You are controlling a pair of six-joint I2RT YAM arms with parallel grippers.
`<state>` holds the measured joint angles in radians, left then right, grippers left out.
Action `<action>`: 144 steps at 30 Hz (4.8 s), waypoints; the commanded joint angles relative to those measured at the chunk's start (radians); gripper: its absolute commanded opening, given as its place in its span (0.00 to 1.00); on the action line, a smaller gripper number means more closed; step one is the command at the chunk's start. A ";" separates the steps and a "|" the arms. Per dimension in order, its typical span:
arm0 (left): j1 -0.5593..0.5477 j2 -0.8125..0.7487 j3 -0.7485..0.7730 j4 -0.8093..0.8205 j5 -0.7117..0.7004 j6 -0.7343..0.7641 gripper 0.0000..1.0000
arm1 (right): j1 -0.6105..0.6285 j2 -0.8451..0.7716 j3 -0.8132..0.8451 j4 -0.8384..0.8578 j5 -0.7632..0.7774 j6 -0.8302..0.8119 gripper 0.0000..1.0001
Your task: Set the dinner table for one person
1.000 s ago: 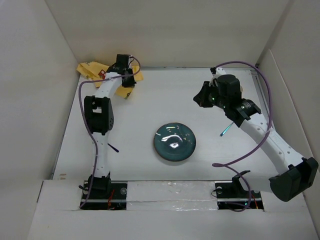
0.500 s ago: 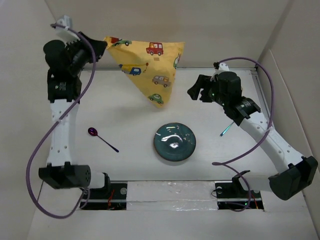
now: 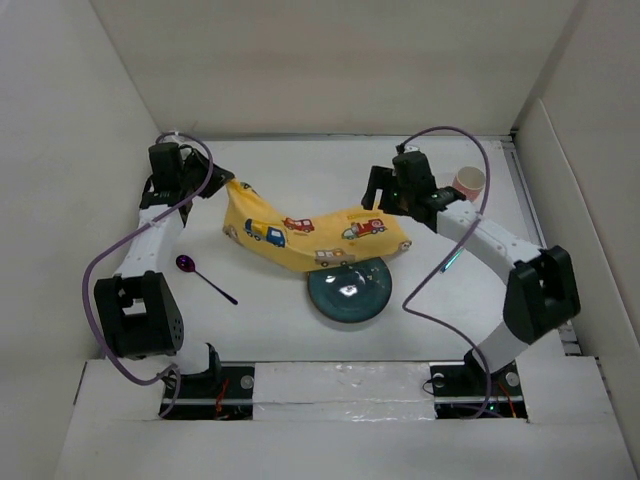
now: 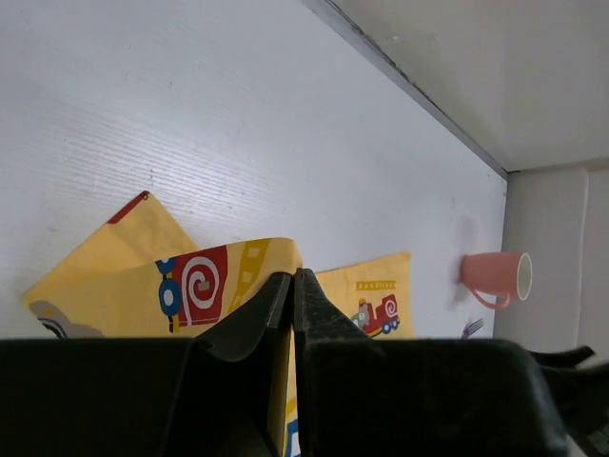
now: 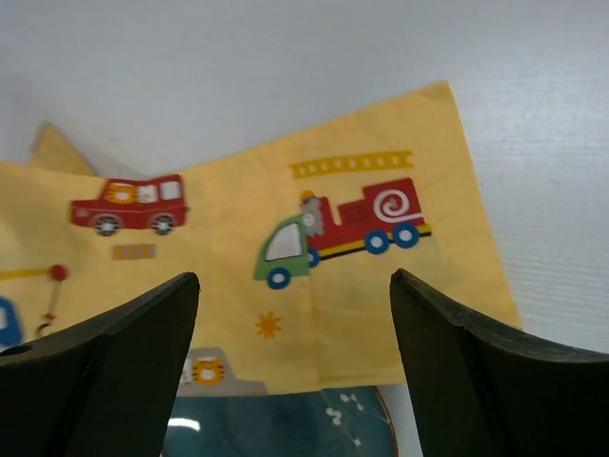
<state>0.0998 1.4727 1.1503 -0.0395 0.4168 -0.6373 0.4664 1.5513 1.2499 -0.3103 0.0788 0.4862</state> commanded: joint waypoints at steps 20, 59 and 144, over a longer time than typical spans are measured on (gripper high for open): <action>-0.025 -0.026 0.002 0.092 0.007 0.028 0.00 | -0.153 0.711 0.637 -0.440 0.136 0.126 0.61; 0.001 -0.247 0.514 -0.180 -0.257 0.071 0.00 | -0.009 -0.375 0.425 -0.116 0.240 -0.052 0.00; -0.466 0.156 -0.011 -0.097 -0.196 0.177 0.30 | 0.052 -0.052 -0.498 -0.004 -0.379 0.037 0.24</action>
<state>-0.3649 1.6302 1.0931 -0.1528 0.2138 -0.4793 0.4770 1.5330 0.7815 -0.2604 -0.2729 0.5674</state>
